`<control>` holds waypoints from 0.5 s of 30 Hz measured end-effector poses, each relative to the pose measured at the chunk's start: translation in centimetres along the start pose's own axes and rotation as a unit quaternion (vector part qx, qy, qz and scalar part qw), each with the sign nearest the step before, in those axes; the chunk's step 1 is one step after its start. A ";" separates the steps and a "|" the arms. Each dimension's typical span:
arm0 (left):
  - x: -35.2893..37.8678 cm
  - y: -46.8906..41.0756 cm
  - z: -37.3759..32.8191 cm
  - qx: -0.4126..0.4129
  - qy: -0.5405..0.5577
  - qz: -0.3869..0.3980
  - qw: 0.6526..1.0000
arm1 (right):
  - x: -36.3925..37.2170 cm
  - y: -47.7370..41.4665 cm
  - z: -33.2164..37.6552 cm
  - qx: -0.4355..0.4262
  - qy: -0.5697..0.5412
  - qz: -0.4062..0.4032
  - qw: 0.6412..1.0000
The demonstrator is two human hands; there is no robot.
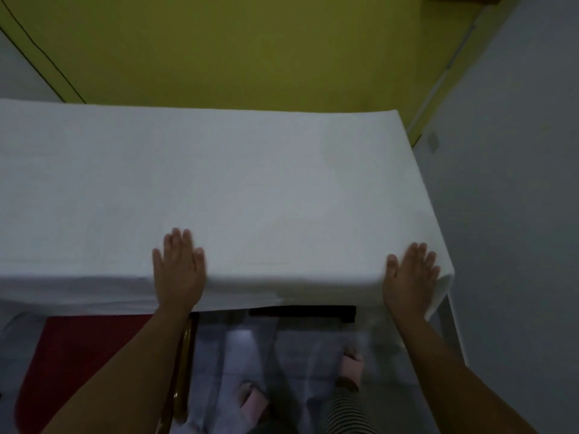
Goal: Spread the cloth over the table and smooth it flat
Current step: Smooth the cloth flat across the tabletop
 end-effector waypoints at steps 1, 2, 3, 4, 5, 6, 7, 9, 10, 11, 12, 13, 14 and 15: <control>-0.2 0.4 0.9 -0.019 0.001 -0.002 1.000 | -0.1 0.7 0.0 0.031 -0.015 -0.004 0.999; -0.3 0.7 1.5 -0.039 0.002 0.001 0.999 | -0.2 1.3 0.2 0.066 -0.032 -0.006 0.997; -0.5 0.7 1.7 -0.063 0.004 0.007 0.998 | -0.2 1.8 0.7 0.101 -0.049 -0.007 0.994; -0.6 0.6 1.5 -0.087 0.007 0.008 0.996 | -0.2 2.2 1.5 0.124 -0.058 -0.005 0.991; -0.8 0.3 0.9 -0.101 0.011 0.005 0.995 | -0.2 2.5 2.6 0.126 -0.059 -0.002 0.990; -1.0 -0.1 -0.3 -0.091 0.013 0.000 0.996 | -0.1 2.6 4.0 0.105 -0.055 0.000 0.993; -1.1 -0.5 -1.9 -0.051 0.019 -0.002 0.999 | 0.1 2.6 5.7 0.065 -0.049 0.004 0.997; -0.5 -1.3 -6.0 0.071 0.024 0.022 0.997 | 0.6 2.2 9.4 -0.037 -0.037 0.023 0.998; -0.1 -1.5 -8.2 0.119 0.029 0.042 0.992 | 1.0 1.9 11.2 -0.087 -0.028 0.035 0.995; 0.3 -1.5 -10.1 0.157 0.032 0.056 0.985 | 1.3 1.5 13.0 -0.131 -0.018 0.046 0.990; 0.6 -1.5 -11.7 0.184 0.034 0.074 0.979 | 1.7 1.1 14.5 -0.169 -0.008 0.054 0.984; 0.8 -1.6 -12.9 0.202 0.036 0.089 0.975 | 2.1 0.6 15.7 -0.200 0.005 0.057 0.978; 1.2 -1.9 -13.4 0.201 0.041 0.107 0.973 | 2.5 -0.1 16.8 -0.224 0.018 0.059 0.973; 1.5 -2.4 -13.4 0.189 0.037 0.118 0.974 | 2.8 -1.0 17.6 -0.239 0.032 0.063 0.968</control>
Point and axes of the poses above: each hand's wrist, its own y-axis away from the middle knuckle, its own x-axis out of the palm, z = x × y, the point moved 3 cm from there along -y, towards the middle knuckle, and after that the axes turned 7 degrees about -z, right-handed, at the moved point
